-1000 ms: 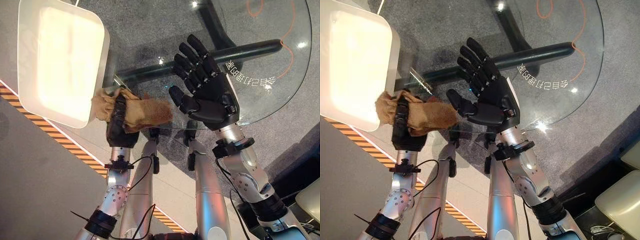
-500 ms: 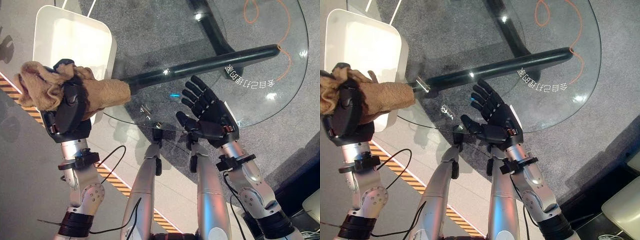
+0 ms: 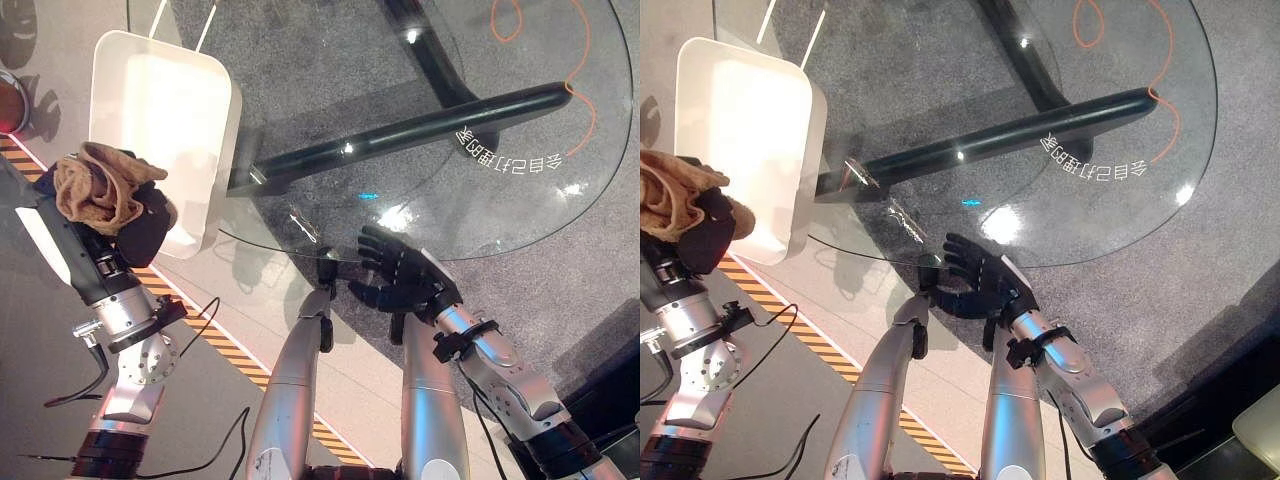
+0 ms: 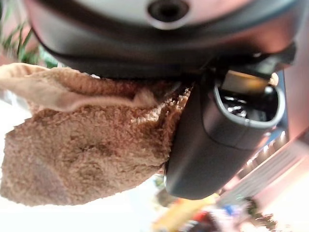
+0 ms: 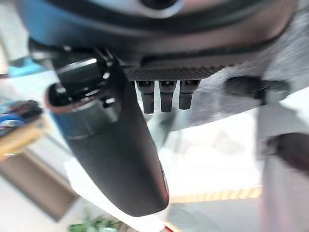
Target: Wipe the table with a cloth and put it in the basket.
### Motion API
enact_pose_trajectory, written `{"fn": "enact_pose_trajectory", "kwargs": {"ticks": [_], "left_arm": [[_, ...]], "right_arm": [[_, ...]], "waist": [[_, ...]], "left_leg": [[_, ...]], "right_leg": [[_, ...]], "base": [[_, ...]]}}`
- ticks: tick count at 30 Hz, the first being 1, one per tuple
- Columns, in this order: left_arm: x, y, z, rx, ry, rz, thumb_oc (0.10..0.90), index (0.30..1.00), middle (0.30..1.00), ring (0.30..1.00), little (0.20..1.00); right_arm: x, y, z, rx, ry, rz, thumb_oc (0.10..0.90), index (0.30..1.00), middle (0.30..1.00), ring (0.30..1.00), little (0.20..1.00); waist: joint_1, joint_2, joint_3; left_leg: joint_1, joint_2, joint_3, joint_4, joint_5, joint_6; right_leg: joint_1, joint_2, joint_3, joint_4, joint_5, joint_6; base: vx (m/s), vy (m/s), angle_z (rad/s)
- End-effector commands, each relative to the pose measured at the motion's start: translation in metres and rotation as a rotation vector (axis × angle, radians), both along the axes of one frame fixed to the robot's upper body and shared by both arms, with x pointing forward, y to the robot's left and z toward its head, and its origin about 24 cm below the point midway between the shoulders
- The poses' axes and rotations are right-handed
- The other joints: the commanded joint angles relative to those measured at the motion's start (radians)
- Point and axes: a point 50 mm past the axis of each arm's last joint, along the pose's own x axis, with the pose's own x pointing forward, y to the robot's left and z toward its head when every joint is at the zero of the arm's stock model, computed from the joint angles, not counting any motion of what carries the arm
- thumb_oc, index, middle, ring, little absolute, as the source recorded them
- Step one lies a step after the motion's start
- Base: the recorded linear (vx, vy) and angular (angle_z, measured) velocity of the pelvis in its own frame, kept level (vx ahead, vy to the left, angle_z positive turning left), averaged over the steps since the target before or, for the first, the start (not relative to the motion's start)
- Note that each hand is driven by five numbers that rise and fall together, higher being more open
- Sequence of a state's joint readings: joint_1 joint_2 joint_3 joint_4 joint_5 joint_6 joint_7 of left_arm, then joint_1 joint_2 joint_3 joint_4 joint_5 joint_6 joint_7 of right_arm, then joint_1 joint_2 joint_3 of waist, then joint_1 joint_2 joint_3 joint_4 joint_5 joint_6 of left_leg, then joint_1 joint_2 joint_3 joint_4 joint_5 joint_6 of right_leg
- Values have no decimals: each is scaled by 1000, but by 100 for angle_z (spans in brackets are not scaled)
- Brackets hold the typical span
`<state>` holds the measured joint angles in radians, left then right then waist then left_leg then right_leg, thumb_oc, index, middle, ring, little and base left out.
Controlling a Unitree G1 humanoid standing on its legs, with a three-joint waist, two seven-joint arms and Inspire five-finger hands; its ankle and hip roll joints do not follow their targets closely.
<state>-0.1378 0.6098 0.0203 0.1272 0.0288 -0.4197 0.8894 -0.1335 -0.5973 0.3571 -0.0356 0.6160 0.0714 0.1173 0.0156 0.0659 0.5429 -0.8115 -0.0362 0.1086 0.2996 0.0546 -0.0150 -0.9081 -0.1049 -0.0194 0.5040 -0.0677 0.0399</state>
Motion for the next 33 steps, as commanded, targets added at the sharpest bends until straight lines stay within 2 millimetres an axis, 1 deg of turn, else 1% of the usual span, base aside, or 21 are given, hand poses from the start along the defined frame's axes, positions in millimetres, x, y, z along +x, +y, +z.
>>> {"fn": "enact_pose_trajectory", "kwargs": {"ticks": [1, 4, 8, 10, 11, 14, 15, 16, 17, 18, 19, 20, 21, 23, 26, 29, 33], "left_arm": [[-2, 33, 57, 64, -230, 201, 100, 300, 300, 300, 200], [9, 41, 68, 90, -208, 256, 100, 300, 300, 300, 200], [26, 51, 90, 151, -156, 352, 100, 300, 300, 300, 200], [33, 56, 96, 150, -133, 381, 100, 300, 300, 300, 200], [35, 58, 101, 151, -133, 395, 100, 300, 300, 300, 200], [44, 67, 105, 160, -56, 453, 100, 300, 300, 300, 200], [47, 69, 102, 147, -28, 457, 100, 300, 300, 300, 200], [48, 72, 109, 129, -35, 461, 100, 300, 300, 300, 200], [51, 74, 114, 114, -25, 461, 100, 300, 300, 300, 200], [55, 75, 116, 116, 7, 454, 100, 300, 300, 300, 200], [55, 75, 121, 112, -10, 455, 100, 300, 300, 300, 200], [59, 76, 123, 116, 12, 446, 100, 300, 300, 300, 200], [60, 75, 130, 113, -1, 442, 100, 300, 300, 300, 200], [65, 74, 137, 105, 9, 433, 100, 300, 300, 300, 200], [68, 77, 139, 75, 36, 429, 100, 300, 300, 300, 200], [70, 86, 136, -24, 74, 442, 100, 300, 300, 300, 200], [67, 105, 127, -194, 121, 458, 100, 300, 300, 300, 200]], "right_arm": [[-9, 17, 6, 2, -24, 140, 800, 900, 900, 900, 900], [-6, 17, 5, -6, -3, 146, 800, 900, 900, 900, 900], [-2, 16, 3, -9, 21, 151, 800, 900, 900, 900, 900], [0, 16, 3, -14, 25, 151, 800, 900, 900, 900, 900], [4, 17, 6, -19, 12, 153, 800, 900, 900, 900, 900], [7, 18, 2, -31, 38, 161, 800, 900, 900, 900, 900], [5, 18, -3, -39, 59, 166, 800, 900, 900, 900, 900], [8, 18, 1, -48, 47, 169, 800, 900, 900, 900, 900], [10, 18, 1, -50, 53, 170, 800, 900, 900, 900, 900], [8, 19, -4, -42, 78, 166, 800, 900, 900, 900, 900], [11, 18, 1, -44, 61, 165, 800, 900, 900, 900, 900], [10, 17, -3, -40, 79, 164, 800, 900, 900, 900, 900], [14, 17, 1, -40, 65, 162, 800, 900, 900, 900, 900], [15, 18, 2, -36, 63, 161, 800, 900, 900, 900, 900], [17, 18, 2, -30, 61, 159, 800, 900, 900, 900, 900], [19, 20, 2, -23, 51, 156, 800, 900, 900, 900, 900], [22, 23, 1, -11, 51, 155, 800, 900, 900, 900, 900]], "waist": [[-36, 26, -23], [-43, 17, -23], [-59, 1, -23], [-63, -6, -23], [-66, -8, -23], [-75, -19, -23], [-76, -22, -23], [-81, -25, -23], [-84, -30, -23], [-87, -36, -23], [-87, -37, -23], [-91, -44, -23], [-91, -48, -23], [-95, -60, -23], [-98, -69, -23], [-102, -84, -23], [-105, -102, -23]], "left_leg": [[-17, -44, 4, 82, -110, 0], [-34, -38, 6, 87, -108, 0], [-55, -31, 7, 92, -108, -2], [-69, -28, 8, 95, -106, -2], [-101, -27, 16, 89, -79, 3], [-115, -24, 17, 90, -76, -1], [-92, -22, 8, 97, -103, -7], [-126, -19, 18, 92, -75, -2], [-131, -15, 20, 93, -75, -2], [-113, -12, 11, 101, -101, -10], [-144, -12, 20, 96, -73, -5], [-131, -10, 10, 102, -95, -10], [-161, -9, 18, 99, -72, -6], [-174, -7, 18, 102, -74, -7], [-188, -6, 14, 108, -75, -9], [-203, -4, 9, 113, -79, -11], [-222, 0, -1, 122, -80, -16]], "right_leg": [[21, 48, -33, -77, -16, 11], [2, 50, -30, -73, -10, 14], [-19, 56, -24, -76, 1, 22], [-33, 59, -22, -75, 8, 24], [-63, 57, -25, -85, 37, 20], [-74, 59, -25, -87, 44, 24], [-52, 63, -21, -76, 18, 31], [-84, 62, -24, -85, 46, 26], [-90, 62, -23, -84, 47, 26], [-72, 66, -18, -71, 22, 33], [-101, 64, -21, -80, 50, 28], [-89, 68, -16, -70, 31, 34], [-118, 66, -19, -76, 54, 30], [-128, 68, -19, -78, 59, 33], [-137, 69, -20, -79, 63, 36], [-146, 73, -22, -81, 65, 40], [-153, 79, -26, -78, 66, 44]], "base": [[14, 63, -1], [15, 40, 3], [8, 50, -2], [-22, 40, 0], [-48, 41, -1], [3, 58, -3], [-1, 54, -4], [0, 53, -4], [1, 48, -5], [0, 0, 0], [49, 24, 2], [-43, 1, 7], [5, 15, 6], [-20, 3, 2], [0, 0, 0], [0, 0, 0], [0, 0, 0]]}}
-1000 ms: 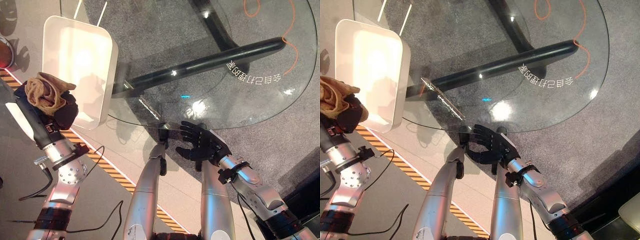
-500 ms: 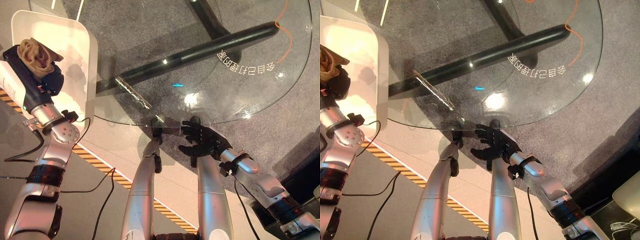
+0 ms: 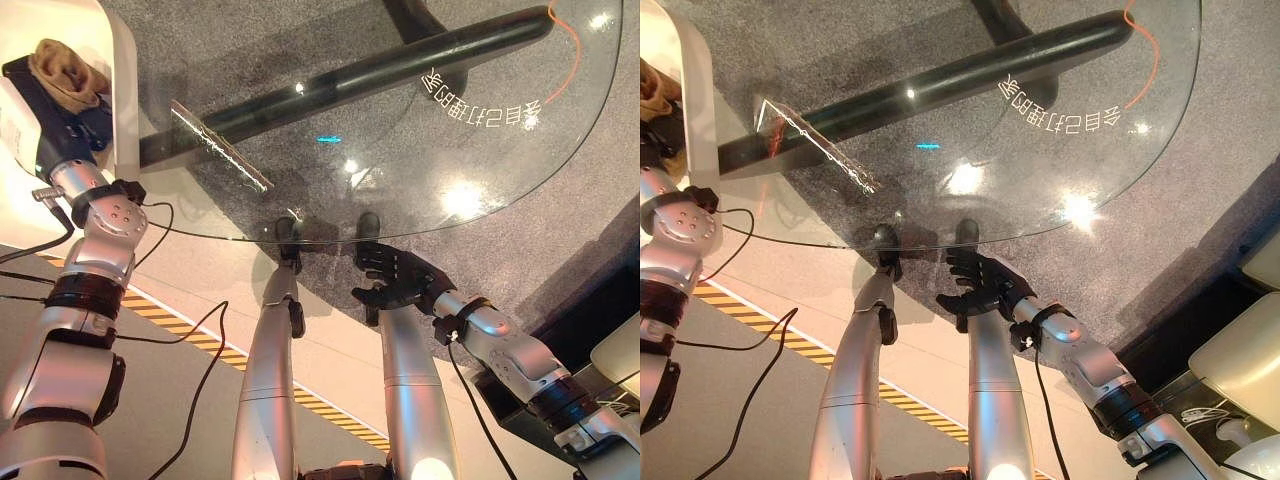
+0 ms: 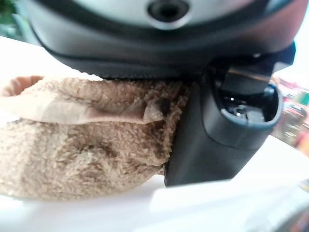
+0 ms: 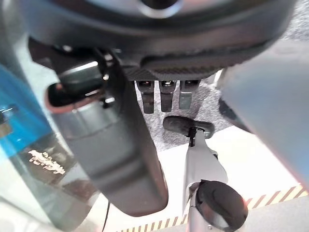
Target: Wipe the table with a cloth and put it in the basket.
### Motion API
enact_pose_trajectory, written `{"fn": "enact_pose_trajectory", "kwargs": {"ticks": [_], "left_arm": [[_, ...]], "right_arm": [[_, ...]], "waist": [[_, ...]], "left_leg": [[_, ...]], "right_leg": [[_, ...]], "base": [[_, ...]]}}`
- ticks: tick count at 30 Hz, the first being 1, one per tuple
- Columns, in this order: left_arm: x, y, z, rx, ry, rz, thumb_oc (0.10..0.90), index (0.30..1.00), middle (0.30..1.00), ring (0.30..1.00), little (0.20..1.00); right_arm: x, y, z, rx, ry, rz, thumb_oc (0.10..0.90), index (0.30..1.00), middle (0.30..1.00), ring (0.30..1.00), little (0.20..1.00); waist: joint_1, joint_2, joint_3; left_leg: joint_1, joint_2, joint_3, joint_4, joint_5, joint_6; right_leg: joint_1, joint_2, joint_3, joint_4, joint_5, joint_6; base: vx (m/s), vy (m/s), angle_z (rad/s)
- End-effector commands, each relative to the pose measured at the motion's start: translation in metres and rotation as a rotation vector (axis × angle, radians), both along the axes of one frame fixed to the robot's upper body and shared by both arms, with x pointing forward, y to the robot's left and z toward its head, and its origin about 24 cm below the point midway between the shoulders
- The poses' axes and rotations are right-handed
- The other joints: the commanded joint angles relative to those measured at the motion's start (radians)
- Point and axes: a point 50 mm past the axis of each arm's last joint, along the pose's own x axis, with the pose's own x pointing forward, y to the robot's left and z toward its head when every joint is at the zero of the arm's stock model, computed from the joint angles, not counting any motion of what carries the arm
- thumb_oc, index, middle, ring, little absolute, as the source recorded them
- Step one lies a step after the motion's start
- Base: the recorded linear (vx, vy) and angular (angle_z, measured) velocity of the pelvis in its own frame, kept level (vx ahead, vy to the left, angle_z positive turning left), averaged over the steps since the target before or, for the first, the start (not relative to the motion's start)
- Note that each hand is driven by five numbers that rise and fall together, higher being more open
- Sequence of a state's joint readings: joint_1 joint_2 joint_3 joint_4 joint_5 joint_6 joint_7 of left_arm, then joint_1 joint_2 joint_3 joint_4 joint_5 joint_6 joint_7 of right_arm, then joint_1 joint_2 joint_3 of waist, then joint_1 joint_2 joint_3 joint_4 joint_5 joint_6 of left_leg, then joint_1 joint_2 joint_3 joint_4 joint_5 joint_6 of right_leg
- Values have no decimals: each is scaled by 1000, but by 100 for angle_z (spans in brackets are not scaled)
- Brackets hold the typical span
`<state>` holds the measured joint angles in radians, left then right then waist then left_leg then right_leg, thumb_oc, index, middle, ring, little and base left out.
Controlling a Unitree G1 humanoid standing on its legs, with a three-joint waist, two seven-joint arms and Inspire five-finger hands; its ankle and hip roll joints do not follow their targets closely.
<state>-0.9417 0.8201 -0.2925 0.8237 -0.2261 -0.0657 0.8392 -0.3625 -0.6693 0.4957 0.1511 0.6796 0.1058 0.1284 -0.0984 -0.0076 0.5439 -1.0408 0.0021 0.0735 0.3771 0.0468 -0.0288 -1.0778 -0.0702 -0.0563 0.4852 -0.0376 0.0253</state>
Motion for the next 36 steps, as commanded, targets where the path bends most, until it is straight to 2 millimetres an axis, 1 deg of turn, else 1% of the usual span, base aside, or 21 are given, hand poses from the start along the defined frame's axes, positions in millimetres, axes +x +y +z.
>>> {"fn": "enact_pose_trajectory", "kwargs": {"ticks": [1, 5, 7, 8, 9, 11, 15, 24, 28, 33, 36], "left_arm": [[-35, 61, 25, -125, -87, 183, 100, 300, 300, 300, 200], [-35, 71, 19, -211, -49, 160, 100, 300, 300, 300, 200], [-31, 74, 18, -257, -3, 97, 100, 300, 300, 300, 200], [-29, 74, 16, -285, 15, 60, 435, 587, 587, 587, 535], [-27, 73, 15, -308, 29, 32, 671, 789, 789, 789, 771], [-25, 75, 12, -352, 51, 1, 800, 900, 900, 900, 900], [-23, 77, 14, -392, 67, -52, 800, 900, 900, 900, 900], [-23, 76, 27, -336, 43, -81, 800, 900, 900, 900, 900], [-22, 73, 31, -302, 43, -102, 800, 900, 900, 900, 900], [-17, 61, 42, -225, 32, -168, 800, 900, 900, 900, 900], [-16, 58, 45, -203, 28, -193, 800, 900, 900, 900, 900]], "right_arm": [[-12, 25, -5, 106, 15, 110, 800, 900, 900, 900, 900], [-9, 26, -2, 115, 15, 110, 800, 900, 900, 900, 900], [-7, 27, 0, 120, 10, 117, 800, 900, 900, 900, 900], [-6, 28, 1, 123, 9, 122, 800, 900, 900, 900, 900], [-5, 29, 2, 127, 7, 125, 800, 900, 900, 900, 900], [-5, 31, 3, 132, 2, 130, 800, 900, 900, 900, 900], [-2, 35, 6, 144, -8, 134, 800, 900, 900, 900, 900], [-5, 37, 7, 166, -17, 145, 800, 900, 900, 900, 900], [-7, 40, 6, 176, -16, 147, 800, 900, 900, 900, 900], [-12, 44, 4, 193, -19, 152, 800, 900, 900, 900, 900], [-15, 43, 2, 198, -23, 153, 800, 900, 900, 900, 900]], "waist": [[8, -31, -24], [7, -43, -24], [5, -50, -24], [5, -52, -24], [5, -54, -24], [5, -56, -24], [4, -63, -24], [2, -66, -24], [4, -63, -24], [4, -58, -24], [5, -54, -24]], "left_leg": [[5, -37, 34, 45, -73, -3], [-8, -32, 28, 45, -72, -5], [-16, -31, 25, 45, -74, -6], [-19, -31, 23, 45, -73, -6], [-20, -31, 21, 45, -74, -5], [-19, -31, 20, 44, -76, -4], [-16, -29, 18, 45, -79, -2], [3, -33, 15, 43, -86, 5], [13, -34, 14, 41, -87, 8], [54, -35, 21, 27, -89, 15], [74, -38, 23, 18, -90, 17]], "right_leg": [[15, 45, 10, -58, 36, 59], [7, 49, 6, -57, 36, 62], [2, 51, 5, -58, 37, 64], [0, 52, 4, -58, 38, 66], [0, 52, 3, -58, 39, 67], [1, 52, 2, -60, 40, 69], [10, 51, -4, -67, 45, 74], [26, 48, -8, -75, 54, 78], [33, 47, -9, -73, 56, 79], [68, 47, -10, -81, 57, 81], [84, 46, -10, -87, 58, 84]], "base": [[1, -21, 4], [4, -8, 1], [0, 0, 0], [7, -16, 4], [7, -21, 6], [3, -16, 5], [0, -10, 1], [-2, -21, 1], [-5, -37, 1], [-18, -60, 1], [-16, -47, 1]]}}
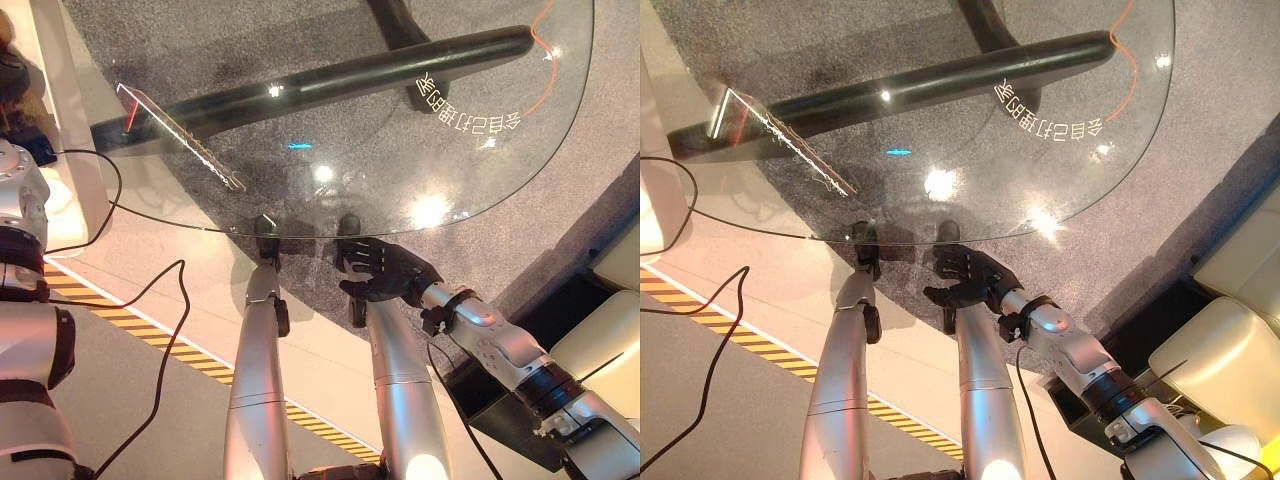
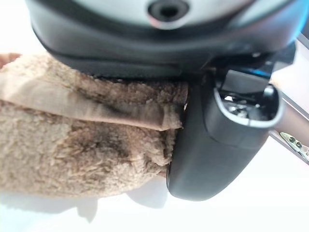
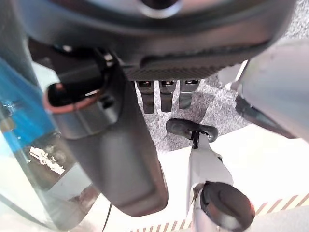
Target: Wipe the table with a cloth and put it in the basket.
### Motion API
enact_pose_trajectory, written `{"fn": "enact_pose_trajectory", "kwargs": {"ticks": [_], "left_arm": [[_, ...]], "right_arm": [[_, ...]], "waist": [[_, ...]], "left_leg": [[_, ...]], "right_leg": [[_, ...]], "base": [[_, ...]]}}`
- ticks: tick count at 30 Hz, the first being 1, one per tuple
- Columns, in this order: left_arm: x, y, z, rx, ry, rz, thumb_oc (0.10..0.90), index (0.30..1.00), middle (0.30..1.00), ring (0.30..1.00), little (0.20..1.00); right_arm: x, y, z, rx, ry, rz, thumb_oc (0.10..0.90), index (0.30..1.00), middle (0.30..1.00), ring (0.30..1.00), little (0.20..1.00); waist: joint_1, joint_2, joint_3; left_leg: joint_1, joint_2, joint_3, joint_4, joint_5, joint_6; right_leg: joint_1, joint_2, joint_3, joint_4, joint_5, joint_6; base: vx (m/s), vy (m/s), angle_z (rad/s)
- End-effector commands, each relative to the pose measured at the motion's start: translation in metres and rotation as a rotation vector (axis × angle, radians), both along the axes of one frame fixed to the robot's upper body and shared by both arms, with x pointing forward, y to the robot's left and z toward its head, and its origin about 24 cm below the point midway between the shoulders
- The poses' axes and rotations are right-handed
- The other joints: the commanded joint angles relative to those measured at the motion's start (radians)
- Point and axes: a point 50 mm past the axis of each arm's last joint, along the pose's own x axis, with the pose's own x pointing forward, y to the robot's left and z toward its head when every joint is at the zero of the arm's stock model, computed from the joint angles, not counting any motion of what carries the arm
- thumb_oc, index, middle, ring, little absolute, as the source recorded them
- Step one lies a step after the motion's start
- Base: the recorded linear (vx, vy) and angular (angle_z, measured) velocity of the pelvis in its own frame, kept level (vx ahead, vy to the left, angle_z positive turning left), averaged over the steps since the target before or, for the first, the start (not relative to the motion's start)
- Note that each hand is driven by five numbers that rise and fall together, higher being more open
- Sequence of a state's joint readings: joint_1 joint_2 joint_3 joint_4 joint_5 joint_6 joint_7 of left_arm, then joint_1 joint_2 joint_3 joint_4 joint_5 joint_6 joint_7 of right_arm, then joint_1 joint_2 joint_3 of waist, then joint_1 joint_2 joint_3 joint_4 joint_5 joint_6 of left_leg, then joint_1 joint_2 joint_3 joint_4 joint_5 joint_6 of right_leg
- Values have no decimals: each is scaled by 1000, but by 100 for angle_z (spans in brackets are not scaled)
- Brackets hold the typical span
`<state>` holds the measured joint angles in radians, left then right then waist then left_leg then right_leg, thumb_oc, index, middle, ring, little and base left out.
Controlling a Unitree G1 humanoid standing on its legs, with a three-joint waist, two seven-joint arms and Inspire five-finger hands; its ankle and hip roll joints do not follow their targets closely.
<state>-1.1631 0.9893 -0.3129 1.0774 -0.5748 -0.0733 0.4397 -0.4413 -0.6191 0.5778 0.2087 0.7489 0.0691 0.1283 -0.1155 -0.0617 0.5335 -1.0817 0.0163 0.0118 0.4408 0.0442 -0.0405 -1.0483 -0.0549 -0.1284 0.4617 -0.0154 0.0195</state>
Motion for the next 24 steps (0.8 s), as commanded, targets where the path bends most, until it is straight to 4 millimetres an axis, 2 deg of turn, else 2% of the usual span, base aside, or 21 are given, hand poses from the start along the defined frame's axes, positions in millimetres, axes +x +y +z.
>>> {"fn": "enact_pose_trajectory", "kwargs": {"ticks": [1, 11, 20, 24], "left_arm": [[0, -5, -9, 80, 22, -60, 800, 900, 900, 900, 900], [-2, -15, -19, 123, -17, -137, 800, 900, 900, 900, 900], [-22, -23, -15, 134, -259, -127, 800, 900, 900, 900, 900], [-34, -28, -25, 164, -317, -112, 800, 900, 900, 900, 900]], "right_arm": [[-24, 19, 0, 130, -33, 95, 800, 900, 900, 900, 900], [-33, 17, -6, 147, -37, 73, 800, 900, 900, 900, 900], [-42, 12, -16, 153, -15, 21, 800, 900, 900, 900, 900], [-46, 9, -25, 149, 8, -7, 800, 900, 900, 900, 900]], "waist": [[24, 4, -14], [42, 40, -14], [71, 77, -14], [92, 91, -14]], "left_leg": [[133, -55, 87, -54, -87, 31], [230, -74, 89, -86, -88, 40], [345, -96, 80, -115, -89, 39], [415, -106, 69, -133, -87, 36]], "right_leg": [[69, 30, 60, -70, 37, 91], [149, 19, 53, -86, 24, 88], [261, 2, 37, -101, -4, 75], [335, -6, 27, -115, -21, 65]], "base": [[-26, -62, 1], [-27, -58, 1], [-35, -49, 0], [-34, -45, 2]]}}
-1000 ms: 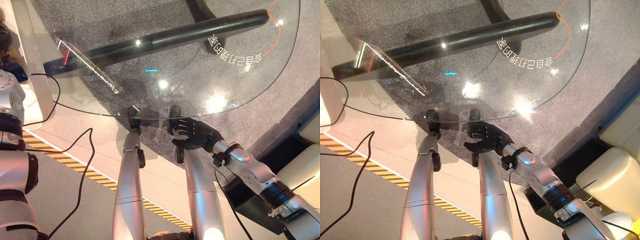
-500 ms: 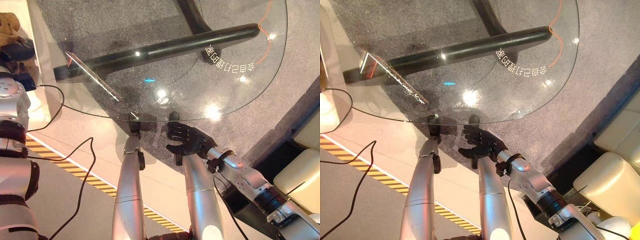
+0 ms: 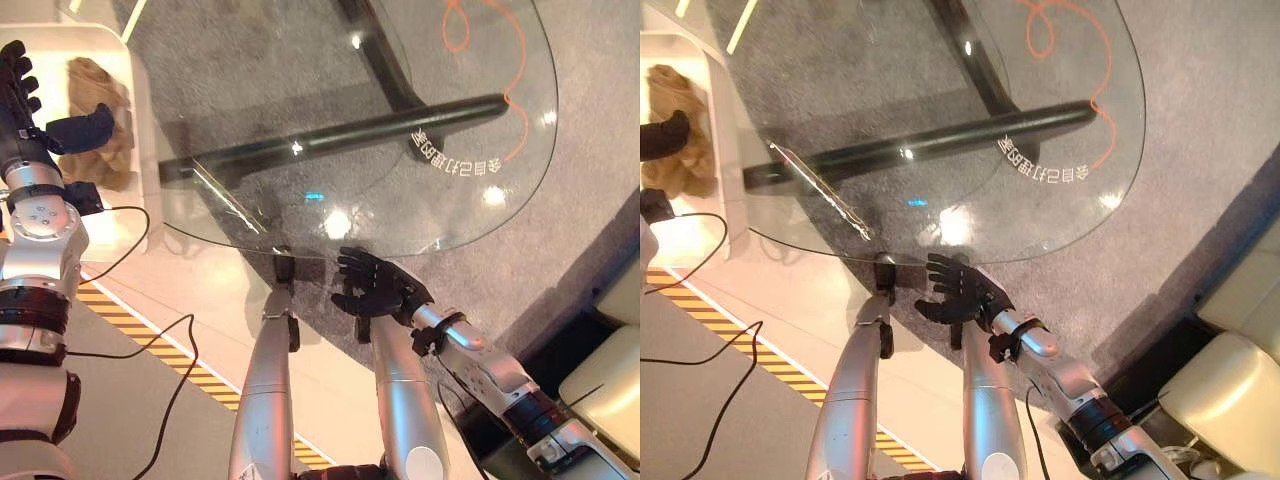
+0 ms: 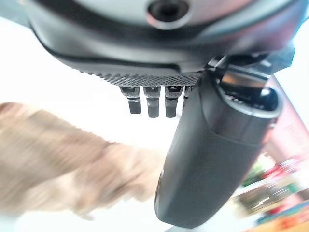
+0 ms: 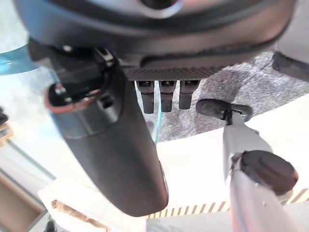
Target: Wipe the table with a cloth and put it in the basket.
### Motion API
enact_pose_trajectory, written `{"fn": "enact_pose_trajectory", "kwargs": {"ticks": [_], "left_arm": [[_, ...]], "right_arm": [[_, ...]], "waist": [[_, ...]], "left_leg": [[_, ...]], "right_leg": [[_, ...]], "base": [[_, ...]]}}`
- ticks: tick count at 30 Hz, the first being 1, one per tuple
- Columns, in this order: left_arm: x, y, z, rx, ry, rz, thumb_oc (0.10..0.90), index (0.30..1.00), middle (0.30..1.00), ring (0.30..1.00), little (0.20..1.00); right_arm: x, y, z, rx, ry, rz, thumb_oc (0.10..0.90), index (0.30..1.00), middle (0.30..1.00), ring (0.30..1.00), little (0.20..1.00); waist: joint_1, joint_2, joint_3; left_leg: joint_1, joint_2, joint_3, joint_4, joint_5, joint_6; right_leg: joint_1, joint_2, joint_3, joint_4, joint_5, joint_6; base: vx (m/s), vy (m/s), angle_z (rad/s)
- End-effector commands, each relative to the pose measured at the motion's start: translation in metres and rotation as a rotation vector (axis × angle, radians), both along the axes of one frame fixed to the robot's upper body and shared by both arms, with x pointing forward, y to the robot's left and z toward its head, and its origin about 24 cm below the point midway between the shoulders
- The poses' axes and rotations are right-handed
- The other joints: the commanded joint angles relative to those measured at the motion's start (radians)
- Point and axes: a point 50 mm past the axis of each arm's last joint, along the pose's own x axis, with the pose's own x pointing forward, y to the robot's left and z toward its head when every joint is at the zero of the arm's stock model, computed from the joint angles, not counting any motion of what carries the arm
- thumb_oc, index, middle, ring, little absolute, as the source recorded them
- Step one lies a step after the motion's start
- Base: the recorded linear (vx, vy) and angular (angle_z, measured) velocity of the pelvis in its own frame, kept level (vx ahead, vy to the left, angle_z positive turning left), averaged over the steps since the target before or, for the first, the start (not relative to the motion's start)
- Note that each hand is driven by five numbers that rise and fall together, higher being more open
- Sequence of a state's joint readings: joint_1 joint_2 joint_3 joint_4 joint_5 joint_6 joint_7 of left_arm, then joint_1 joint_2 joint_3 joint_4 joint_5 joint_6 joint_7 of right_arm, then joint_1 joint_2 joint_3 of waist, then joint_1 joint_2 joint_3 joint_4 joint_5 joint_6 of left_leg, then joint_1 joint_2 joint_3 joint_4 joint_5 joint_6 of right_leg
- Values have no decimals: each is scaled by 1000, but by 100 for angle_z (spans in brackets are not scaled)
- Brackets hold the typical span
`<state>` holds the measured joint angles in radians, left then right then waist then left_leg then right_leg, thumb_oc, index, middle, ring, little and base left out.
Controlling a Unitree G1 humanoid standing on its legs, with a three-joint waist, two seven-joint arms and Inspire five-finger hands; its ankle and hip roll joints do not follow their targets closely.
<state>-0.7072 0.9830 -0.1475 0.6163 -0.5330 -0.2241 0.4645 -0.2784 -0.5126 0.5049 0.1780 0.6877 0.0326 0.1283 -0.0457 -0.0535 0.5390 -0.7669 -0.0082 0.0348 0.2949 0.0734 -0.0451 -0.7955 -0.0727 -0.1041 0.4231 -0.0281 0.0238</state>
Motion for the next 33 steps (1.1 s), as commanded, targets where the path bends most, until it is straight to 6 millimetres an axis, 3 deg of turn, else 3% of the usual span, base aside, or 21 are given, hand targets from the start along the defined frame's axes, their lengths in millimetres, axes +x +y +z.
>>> {"fn": "enact_pose_trajectory", "kwargs": {"ticks": [1, 12, 15, 18, 22, 26, 27, 30, 32, 33], "left_arm": [[-16, 1, 22, -20, -253, 59, 800, 900, 900, 900, 900], [-31, -19, -6, 28, -232, -35, 800, 900, 900, 900, 900], [-28, -37, -32, 16, -126, -167, 800, 900, 900, 900, 900], [-29, -59, -73, -35, 25, -300, 800, 900, 900, 900, 900], [-44, -98, -168, -207, 373, -504, 800, 900, 900, 900, 900], [-68, -117, -228, -364, 599, -575, 800, 900, 900, 900, 900], [-71, -118, -235, -369, 630, -576, 800, 900, 900, 900, 900], [-110, -133, -304, -454, 916, -584, 800, 900, 900, 900, 900], [-122, -137, -323, -503, 981, -550, 800, 900, 900, 900, 900], [-140, -140, -349, -573, 1101, -505, 800, 900, 900, 900, 900]], "right_arm": [[-21, 1, 3, 52, -43, 30, 800, 900, 900, 900, 900], [-28, -7, -18, 86, 17, -28, 800, 900, 900, 900, 900], [-31, -10, -29, 92, 54, -60, 800, 900, 900, 900, 900], [-39, -14, -45, 79, 107, -101, 800, 900, 900, 900, 900], [-56, -30, -81, 17, 244, -194, 800, 900, 900, 900, 900], [-71, -44, -102, -90, 334, -242, 800, 900, 900, 900, 900], [-73, -46, -105, -95, 349, -249, 800, 900, 900, 900, 900], [-95, -60, -135, -118, 525, -327, 800, 900, 900, 900, 900], [-103, -63, -145, -121, 579, -345, 800, 900, 900, 900, 900], [-117, -65, -161, -160, 660, -356, 800, 900, 900, 900, 900]], "waist": [[21, 83, -19], [49, 88, -19], [55, 81, -22], [59, 71, -57], [63, 57, -136], [66, 50, -190], [67, 49, -195], [69, 39, -266], [68, 37, -286], [61, 34, -320]], "left_leg": [[104, -82, 45, 11, -116, 41], [328, -82, 17, -68, -100, 20], [404, -80, 4, -96, -97, 13], [463, -78, -10, -133, -95, 11], [569, -65, -33, -216, -82, 5], [626, -53, -38, -247, -76, 0], [634, -51, -38, -252, -75, -1], [704, -33, -29, -283, -74, -3], [728, -29, -25, -291, -77, -2], [760, -21, -15, -301, -84, -3]], "right_leg": [[85, 12, 2, -78, -8, 61], [329, 4, -25, -147, -32, 55], [415, 3, -34, -173, -40, 53], [483, 0, -43, -204, -46, 55], [612, 3, -61, -283, -36, 59], [682, 8, -71, -329, -22, 55], [691, 9, -72, -335, -20, 55], [765, 17, -75, -374, -10, 50], [789, 21, -72, -386, -8, 49], [817, 25, -67, -397, -12, 49]], "base": [[-48, -58, 0], [-47, -80, 2], [-44, -105, 1], [-16, -123, 1], [3, -141, 2], [21, -93, 3], [23, -112, 12], [65, -121, 6], [85, -80, -2], [89, -82, -7]]}}
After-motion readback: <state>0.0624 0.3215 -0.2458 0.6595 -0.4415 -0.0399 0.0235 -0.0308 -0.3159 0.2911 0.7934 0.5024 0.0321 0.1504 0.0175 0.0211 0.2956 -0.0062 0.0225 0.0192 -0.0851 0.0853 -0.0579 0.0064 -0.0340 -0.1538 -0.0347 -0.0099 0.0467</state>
